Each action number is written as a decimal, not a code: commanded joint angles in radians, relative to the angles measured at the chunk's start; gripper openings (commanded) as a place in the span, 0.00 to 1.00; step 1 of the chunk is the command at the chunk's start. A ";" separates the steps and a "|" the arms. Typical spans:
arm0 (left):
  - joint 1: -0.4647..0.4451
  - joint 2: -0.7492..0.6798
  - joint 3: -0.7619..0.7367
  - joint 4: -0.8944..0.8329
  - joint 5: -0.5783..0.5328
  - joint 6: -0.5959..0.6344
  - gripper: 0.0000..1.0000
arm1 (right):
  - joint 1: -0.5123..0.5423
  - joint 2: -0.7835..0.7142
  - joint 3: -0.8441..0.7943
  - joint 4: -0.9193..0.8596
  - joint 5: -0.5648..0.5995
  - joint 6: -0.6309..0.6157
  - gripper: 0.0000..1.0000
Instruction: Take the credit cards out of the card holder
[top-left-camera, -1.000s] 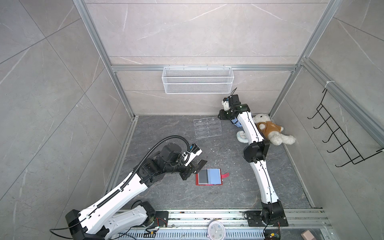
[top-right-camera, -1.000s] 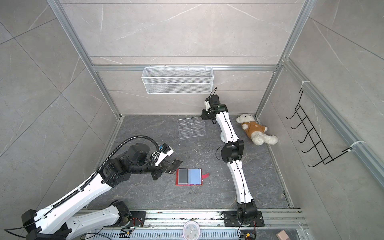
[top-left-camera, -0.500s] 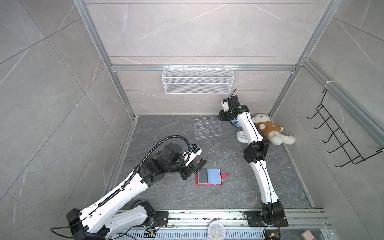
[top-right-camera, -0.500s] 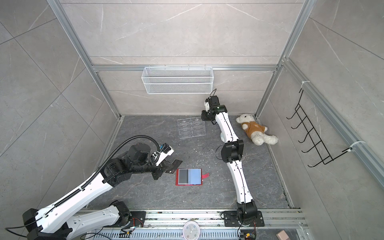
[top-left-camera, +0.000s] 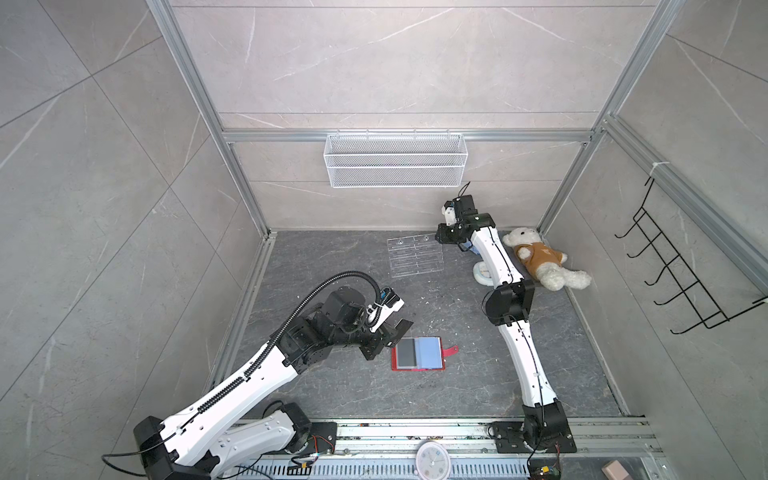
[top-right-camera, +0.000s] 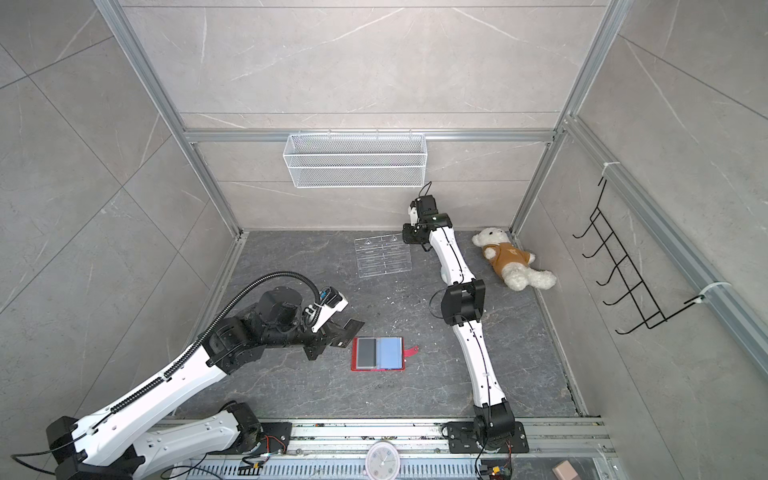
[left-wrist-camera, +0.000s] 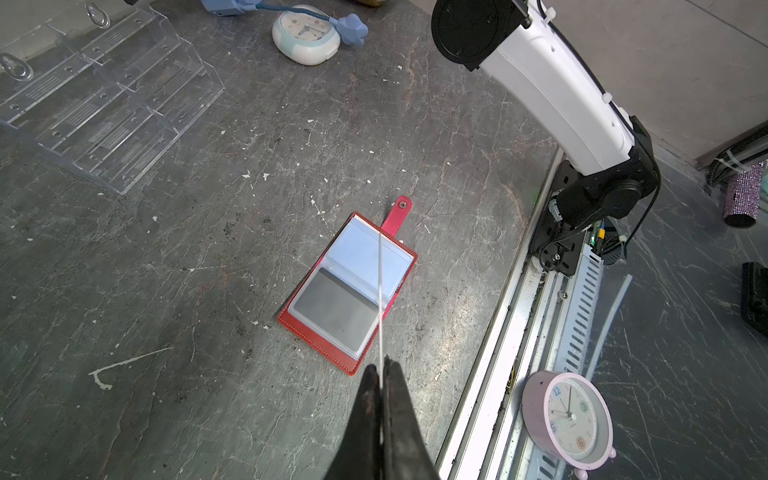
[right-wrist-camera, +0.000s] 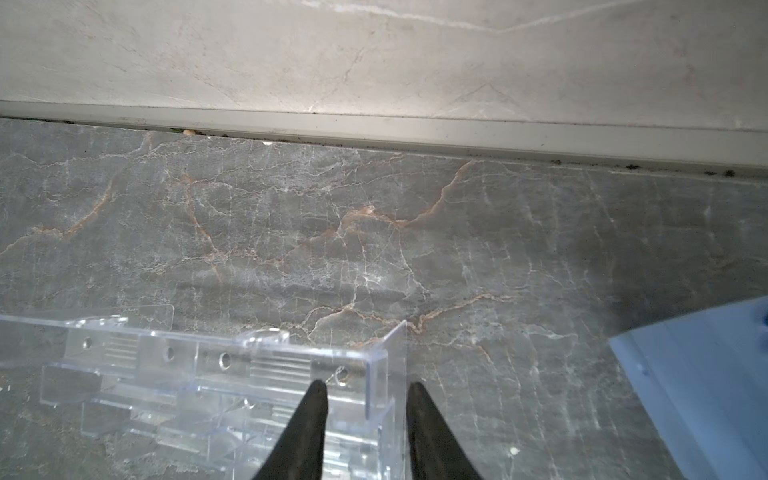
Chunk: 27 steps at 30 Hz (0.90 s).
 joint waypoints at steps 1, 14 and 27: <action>0.000 -0.019 -0.007 0.033 -0.002 -0.006 0.00 | -0.004 0.018 -0.007 0.020 0.006 0.013 0.35; 0.000 -0.025 -0.021 0.051 -0.006 -0.008 0.00 | -0.003 0.027 -0.016 0.020 0.023 0.005 0.30; 0.000 -0.064 -0.039 0.055 -0.011 -0.016 0.00 | 0.022 -0.008 -0.011 -0.057 0.091 -0.026 0.14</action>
